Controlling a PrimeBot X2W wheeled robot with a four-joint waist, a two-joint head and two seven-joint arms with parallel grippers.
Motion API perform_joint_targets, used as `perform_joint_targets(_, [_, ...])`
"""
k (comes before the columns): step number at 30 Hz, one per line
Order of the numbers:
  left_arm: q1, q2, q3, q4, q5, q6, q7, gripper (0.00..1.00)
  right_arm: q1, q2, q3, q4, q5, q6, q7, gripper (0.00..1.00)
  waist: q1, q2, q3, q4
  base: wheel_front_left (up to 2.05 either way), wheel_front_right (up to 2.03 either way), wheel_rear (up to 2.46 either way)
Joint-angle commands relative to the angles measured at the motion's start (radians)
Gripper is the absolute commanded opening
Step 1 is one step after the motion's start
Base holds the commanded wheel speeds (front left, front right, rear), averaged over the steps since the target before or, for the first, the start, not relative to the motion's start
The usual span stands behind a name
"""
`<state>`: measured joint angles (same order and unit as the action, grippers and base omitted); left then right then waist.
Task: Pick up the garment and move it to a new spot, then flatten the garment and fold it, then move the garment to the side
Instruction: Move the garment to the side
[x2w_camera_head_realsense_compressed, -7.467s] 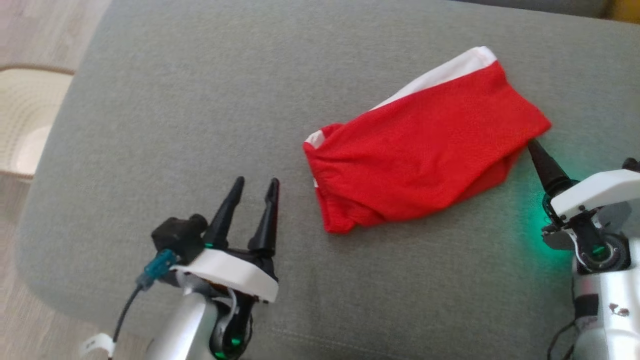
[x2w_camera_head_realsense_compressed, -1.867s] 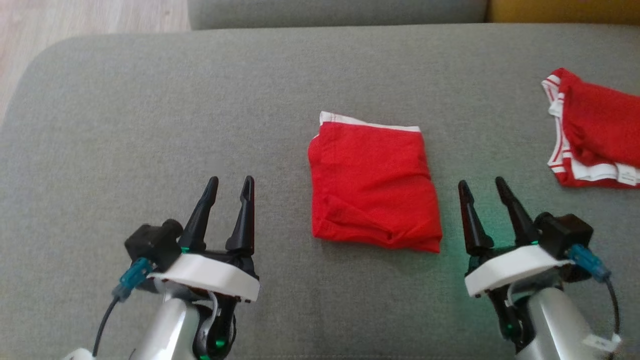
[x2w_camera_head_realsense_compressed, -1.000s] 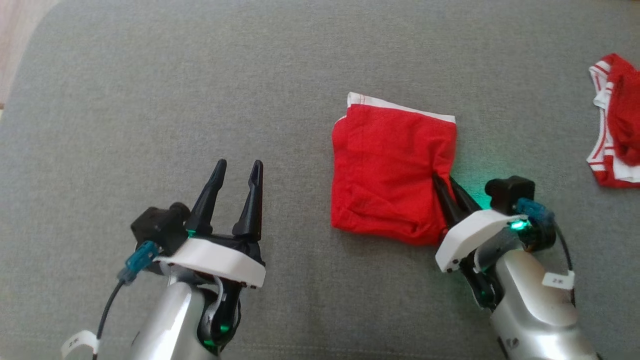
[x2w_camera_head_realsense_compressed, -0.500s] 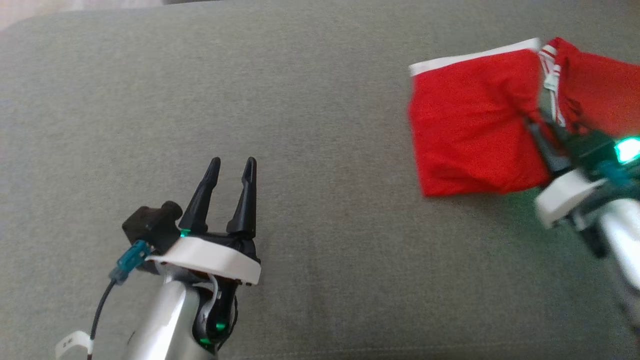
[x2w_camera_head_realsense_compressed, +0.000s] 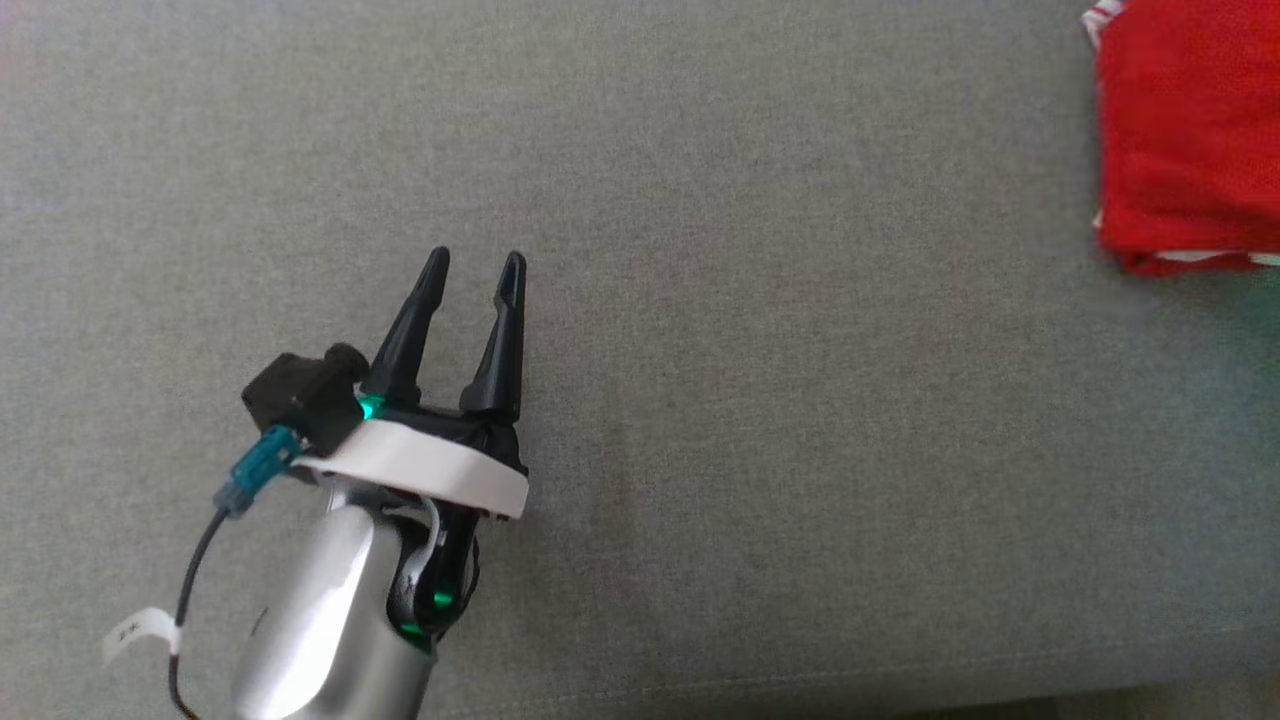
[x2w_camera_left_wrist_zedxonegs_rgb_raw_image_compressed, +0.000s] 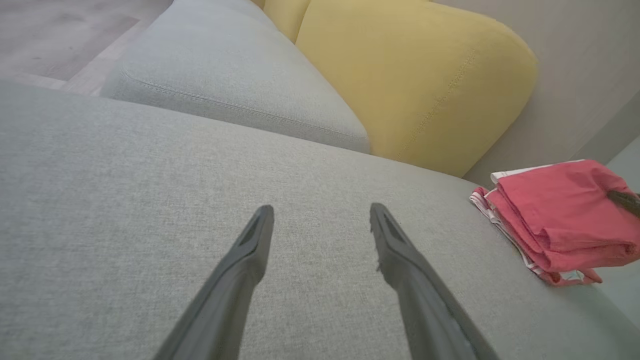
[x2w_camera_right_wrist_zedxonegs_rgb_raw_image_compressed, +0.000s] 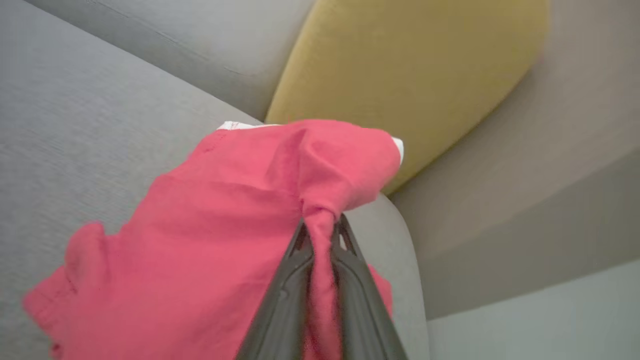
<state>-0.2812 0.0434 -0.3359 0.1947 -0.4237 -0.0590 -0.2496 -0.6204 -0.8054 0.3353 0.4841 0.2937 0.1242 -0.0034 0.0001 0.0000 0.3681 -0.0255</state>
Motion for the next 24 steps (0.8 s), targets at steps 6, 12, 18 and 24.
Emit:
perform_joint_targets(6, [-0.056,0.007,0.033,-0.038,0.008,-0.008,-0.012,1.0,-0.026,-0.034,-0.113,0.044,0.0,0.007,0.053,0.0,-0.0001,0.0,0.062,0.003,0.0,0.0,0.0])
perform_joint_targets(12, [-0.075,0.007,0.032,-0.033,0.008,-0.011,-0.012,1.0,-0.029,-0.012,-0.16,0.053,-0.024,0.007,0.089,0.0,-0.0001,0.0,0.085,0.009,0.0,0.0,0.0])
perform_joint_targets(18, [-0.084,0.007,0.044,-0.018,0.006,-0.014,-0.012,1.0,-0.027,0.032,-0.23,0.034,0.007,0.007,0.107,1.0,-0.0001,0.0,0.08,0.012,0.0,0.0,0.0])
perform_joint_targets(24, [-0.077,0.007,0.05,-0.009,-0.008,-0.012,-0.012,1.0,-0.031,0.065,-0.271,-0.026,0.011,0.007,0.091,1.0,-0.0001,0.0,0.039,0.014,0.0,0.0,0.0])
